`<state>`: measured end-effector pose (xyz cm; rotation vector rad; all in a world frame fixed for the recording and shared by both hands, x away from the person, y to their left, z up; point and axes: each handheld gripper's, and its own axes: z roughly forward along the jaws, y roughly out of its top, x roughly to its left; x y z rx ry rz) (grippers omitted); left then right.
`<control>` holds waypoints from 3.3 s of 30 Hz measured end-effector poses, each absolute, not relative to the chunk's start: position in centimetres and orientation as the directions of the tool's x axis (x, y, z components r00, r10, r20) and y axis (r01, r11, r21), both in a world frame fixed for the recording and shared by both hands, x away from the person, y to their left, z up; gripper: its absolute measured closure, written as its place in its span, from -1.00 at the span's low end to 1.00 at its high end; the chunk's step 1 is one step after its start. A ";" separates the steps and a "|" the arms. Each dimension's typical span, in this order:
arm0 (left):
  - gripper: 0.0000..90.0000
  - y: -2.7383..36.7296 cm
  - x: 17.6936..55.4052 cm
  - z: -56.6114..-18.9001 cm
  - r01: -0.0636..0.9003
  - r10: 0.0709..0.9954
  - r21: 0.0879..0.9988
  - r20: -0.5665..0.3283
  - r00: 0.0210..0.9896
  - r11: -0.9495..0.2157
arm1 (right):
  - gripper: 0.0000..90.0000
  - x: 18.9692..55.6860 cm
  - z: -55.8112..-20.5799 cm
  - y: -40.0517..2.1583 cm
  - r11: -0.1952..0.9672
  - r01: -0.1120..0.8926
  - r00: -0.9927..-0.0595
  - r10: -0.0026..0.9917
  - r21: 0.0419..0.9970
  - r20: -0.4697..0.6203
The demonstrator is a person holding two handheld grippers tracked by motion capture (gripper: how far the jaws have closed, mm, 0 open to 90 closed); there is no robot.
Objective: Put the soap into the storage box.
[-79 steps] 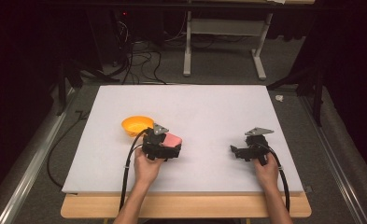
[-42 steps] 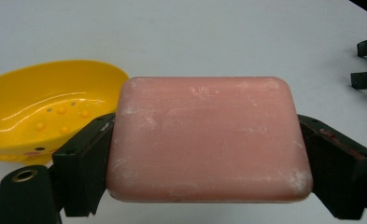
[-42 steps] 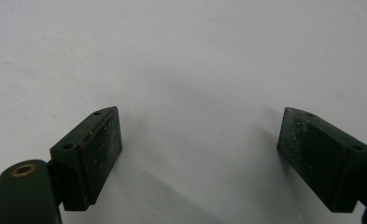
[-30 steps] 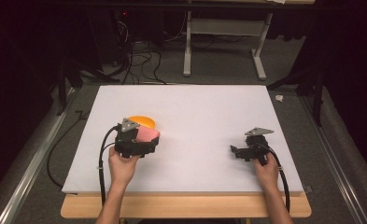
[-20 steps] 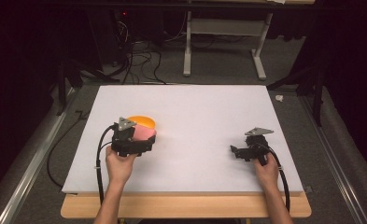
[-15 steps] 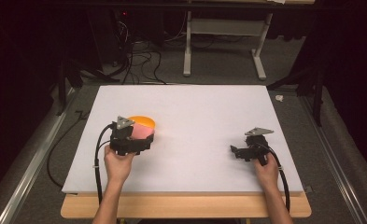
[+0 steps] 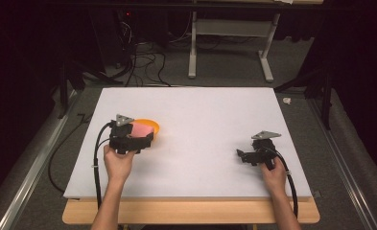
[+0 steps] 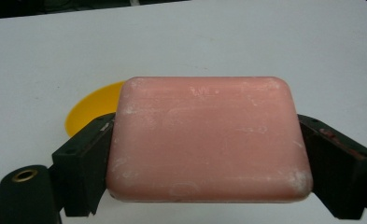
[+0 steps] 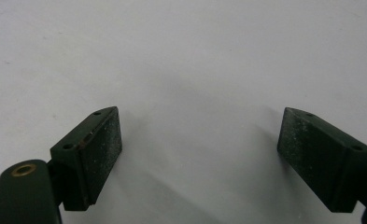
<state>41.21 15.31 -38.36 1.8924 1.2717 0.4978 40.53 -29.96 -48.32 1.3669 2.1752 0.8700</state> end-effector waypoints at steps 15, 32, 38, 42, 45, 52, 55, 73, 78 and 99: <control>-0.69 14.5 43.4 -39.3 0.606 0.920 0.769 -0.064 0.387 -0.202 | -0.68 40.5 -48.3 -30.0 0.316 0.639 -0.423 0.906 0.701 -0.023; -0.69 14.8 45.5 -39.7 0.636 0.940 0.751 -0.061 0.335 -0.178 | -0.68 40.5 -48.3 -30.0 0.318 0.638 -0.425 0.905 0.701 -0.023; -0.69 14.8 46.2 -39.9 0.646 0.947 0.743 -0.053 0.317 -0.175 | -0.68 40.5 -48.3 -30.0 0.318 0.638 -0.425 0.905 0.701 -0.023; -0.69 14.7 46.7 -40.2 0.652 0.949 0.738 -0.050 0.310 -0.174 | -0.68 40.5 -48.3 -30.0 0.318 0.638 -0.425 0.905 0.701 -0.024; -0.69 14.7 46.8 -40.4 0.658 0.951 0.732 -0.045 0.307 -0.178 | -0.68 40.5 -48.3 -30.0 0.318 0.638 -0.425 0.905 0.701 -0.024; -0.69 14.6 47.3 -41.0 0.669 0.954 0.721 -0.038 0.298 -0.181 | -0.68 40.5 -48.3 -30.0 0.319 0.638 -0.425 0.905 0.701 -0.025; -0.70 14.6 47.5 -41.2 0.678 0.956 0.713 -0.035 0.291 -0.180 | -0.68 40.5 -48.3 -30.0 0.318 0.638 -0.425 0.905 0.701 -0.025; -0.69 14.4 48.3 -42.2 0.702 0.960 0.689 -0.035 0.279 -0.179 | -0.68 40.5 -48.3 -30.0 0.318 0.639 -0.424 0.905 0.701 -0.024; -0.69 14.4 48.4 -42.3 0.707 0.961 0.686 -0.040 0.274 -0.173 | -0.68 40.5 -48.3 -30.0 0.318 0.639 -0.424 0.905 0.701 -0.025; -0.70 14.9 48.8 -43.4 0.731 0.966 0.665 -0.057 0.253 -0.153 | -0.68 40.5 -48.3 -30.0 0.319 0.638 -0.425 0.905 0.701 -0.025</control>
